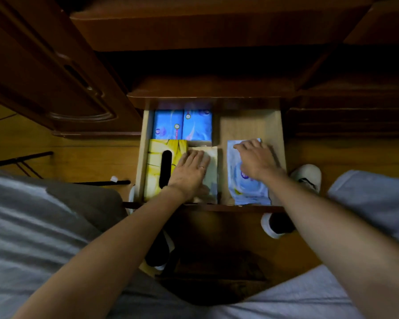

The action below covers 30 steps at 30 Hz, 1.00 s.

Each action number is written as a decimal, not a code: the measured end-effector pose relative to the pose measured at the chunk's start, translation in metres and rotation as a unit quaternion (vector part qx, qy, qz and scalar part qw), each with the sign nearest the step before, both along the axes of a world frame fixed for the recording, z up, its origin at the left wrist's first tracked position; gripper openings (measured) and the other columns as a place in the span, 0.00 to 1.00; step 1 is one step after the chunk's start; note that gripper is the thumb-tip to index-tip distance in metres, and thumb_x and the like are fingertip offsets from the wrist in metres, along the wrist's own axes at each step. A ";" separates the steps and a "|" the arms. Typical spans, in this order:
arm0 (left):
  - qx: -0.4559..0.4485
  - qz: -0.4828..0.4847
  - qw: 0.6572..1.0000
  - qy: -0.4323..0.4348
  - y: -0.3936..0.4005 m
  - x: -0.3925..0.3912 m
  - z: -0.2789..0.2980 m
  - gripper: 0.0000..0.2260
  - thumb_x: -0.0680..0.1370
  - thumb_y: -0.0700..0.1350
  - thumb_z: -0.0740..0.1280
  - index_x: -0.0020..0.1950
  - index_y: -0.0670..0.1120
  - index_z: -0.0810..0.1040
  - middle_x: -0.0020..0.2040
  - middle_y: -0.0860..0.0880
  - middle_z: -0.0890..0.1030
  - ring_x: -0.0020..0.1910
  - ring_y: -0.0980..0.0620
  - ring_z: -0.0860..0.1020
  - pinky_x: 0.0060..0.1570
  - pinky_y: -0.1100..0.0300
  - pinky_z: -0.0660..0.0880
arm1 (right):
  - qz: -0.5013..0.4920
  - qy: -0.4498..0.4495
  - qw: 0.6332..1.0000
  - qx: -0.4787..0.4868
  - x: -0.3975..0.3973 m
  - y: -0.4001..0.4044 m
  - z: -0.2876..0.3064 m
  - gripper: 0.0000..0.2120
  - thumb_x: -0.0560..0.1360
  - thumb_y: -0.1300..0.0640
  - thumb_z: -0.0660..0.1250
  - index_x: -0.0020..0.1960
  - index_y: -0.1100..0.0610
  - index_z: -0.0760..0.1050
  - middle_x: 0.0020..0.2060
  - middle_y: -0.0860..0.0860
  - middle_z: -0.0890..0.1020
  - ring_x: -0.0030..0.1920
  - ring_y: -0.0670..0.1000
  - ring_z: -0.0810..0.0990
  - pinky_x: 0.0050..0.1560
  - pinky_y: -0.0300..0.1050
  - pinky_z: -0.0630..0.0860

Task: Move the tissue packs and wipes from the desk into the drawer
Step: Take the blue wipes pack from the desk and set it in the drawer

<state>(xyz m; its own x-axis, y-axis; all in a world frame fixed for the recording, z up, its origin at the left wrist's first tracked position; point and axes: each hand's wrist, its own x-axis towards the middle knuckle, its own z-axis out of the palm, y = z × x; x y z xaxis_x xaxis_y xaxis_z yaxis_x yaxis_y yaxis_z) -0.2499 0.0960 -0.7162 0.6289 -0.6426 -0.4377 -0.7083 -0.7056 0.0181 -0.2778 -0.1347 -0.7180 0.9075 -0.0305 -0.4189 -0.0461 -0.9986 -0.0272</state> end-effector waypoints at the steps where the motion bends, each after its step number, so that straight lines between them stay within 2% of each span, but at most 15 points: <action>1: 0.034 -0.014 0.999 0.004 -0.002 0.001 -0.001 0.47 0.75 0.65 0.65 0.82 0.45 0.44 0.82 0.40 0.50 0.81 0.41 0.48 0.78 0.44 0.42 | 0.069 0.040 0.995 -0.063 -0.005 -0.016 0.002 0.38 0.73 0.43 0.71 0.79 0.50 0.60 0.76 0.53 0.66 0.77 0.56 0.61 0.76 0.54 0.54; 4: 0.109 -0.057 0.992 -0.015 -0.005 0.000 -0.004 0.46 0.77 0.64 0.64 0.82 0.45 0.41 0.81 0.35 0.47 0.80 0.37 0.48 0.77 0.41 0.40 | 0.163 0.104 0.965 -0.178 -0.020 -0.036 0.001 0.58 0.63 0.26 0.70 0.81 0.55 0.52 0.77 0.57 0.62 0.79 0.61 0.56 0.78 0.61 0.42; 7: 0.135 -0.071 0.988 -0.035 -0.005 -0.004 -0.006 0.42 0.79 0.60 0.63 0.82 0.44 0.41 0.80 0.34 0.50 0.79 0.34 0.53 0.77 0.38 0.40 | 0.153 0.127 0.966 -0.167 -0.033 -0.023 -0.013 0.66 0.61 0.19 0.64 0.83 0.58 0.43 0.80 0.58 0.54 0.79 0.61 0.53 0.78 0.63 0.41; 11: 0.143 -0.066 0.987 -0.039 -0.006 -0.003 -0.011 0.39 0.81 0.56 0.61 0.82 0.44 0.42 0.80 0.34 0.53 0.77 0.33 0.57 0.76 0.36 0.41 | 0.091 0.120 0.979 -0.138 -0.043 -0.005 -0.028 0.69 0.62 0.20 0.64 0.82 0.59 0.35 0.82 0.60 0.43 0.81 0.62 0.48 0.78 0.65 0.47; 17: 0.144 -0.072 0.986 -0.044 -0.006 -0.003 -0.019 0.47 0.76 0.65 0.64 0.82 0.44 0.43 0.80 0.34 0.54 0.77 0.32 0.58 0.75 0.35 0.38 | 0.050 0.107 0.985 -0.124 -0.042 0.016 -0.030 0.69 0.61 0.19 0.64 0.82 0.61 0.38 0.81 0.62 0.49 0.79 0.63 0.54 0.74 0.65 0.57; 21: 0.136 -0.067 0.988 -0.042 -0.006 -0.004 -0.016 0.46 0.77 0.64 0.64 0.82 0.44 0.43 0.79 0.34 0.54 0.77 0.33 0.58 0.76 0.36 0.39 | 0.067 0.096 0.988 -0.096 -0.045 0.011 -0.025 0.67 0.62 0.19 0.64 0.82 0.58 0.39 0.81 0.58 0.50 0.79 0.60 0.53 0.75 0.63 0.55; 24: 0.120 -0.063 0.990 -0.039 -0.004 -0.004 -0.009 0.46 0.76 0.64 0.65 0.82 0.44 0.44 0.80 0.36 0.54 0.78 0.36 0.56 0.77 0.38 0.40 | 0.052 0.041 0.996 -0.065 -0.040 -0.006 -0.012 0.59 0.68 0.27 0.67 0.83 0.58 0.42 0.80 0.55 0.58 0.79 0.57 0.56 0.77 0.58 0.53; 26: 0.098 -0.063 0.993 -0.031 -0.004 -0.004 -0.003 0.46 0.76 0.63 0.66 0.82 0.44 0.43 0.81 0.38 0.51 0.79 0.39 0.53 0.77 0.39 0.41 | 0.029 -0.016 0.997 -0.072 -0.031 -0.013 0.001 0.48 0.76 0.42 0.69 0.83 0.59 0.44 0.79 0.56 0.61 0.80 0.56 0.56 0.78 0.55 0.51; 28: 0.067 -0.049 0.996 -0.027 -0.005 -0.003 0.003 0.44 0.77 0.62 0.65 0.82 0.45 0.43 0.82 0.40 0.50 0.80 0.41 0.51 0.78 0.40 0.43 | 0.034 -0.061 0.991 -0.110 -0.022 -0.018 0.015 0.40 0.77 0.56 0.67 0.82 0.59 0.49 0.79 0.56 0.63 0.81 0.57 0.54 0.79 0.56 0.49; 30: 0.028 -0.029 0.999 -0.024 -0.006 -0.004 0.014 0.39 0.79 0.60 0.63 0.82 0.45 0.48 0.81 0.41 0.53 0.80 0.41 0.52 0.78 0.42 0.47 | 0.033 -0.057 0.990 -0.125 -0.020 -0.020 0.028 0.37 0.77 0.60 0.66 0.81 0.58 0.54 0.78 0.55 0.63 0.81 0.57 0.53 0.79 0.57 0.48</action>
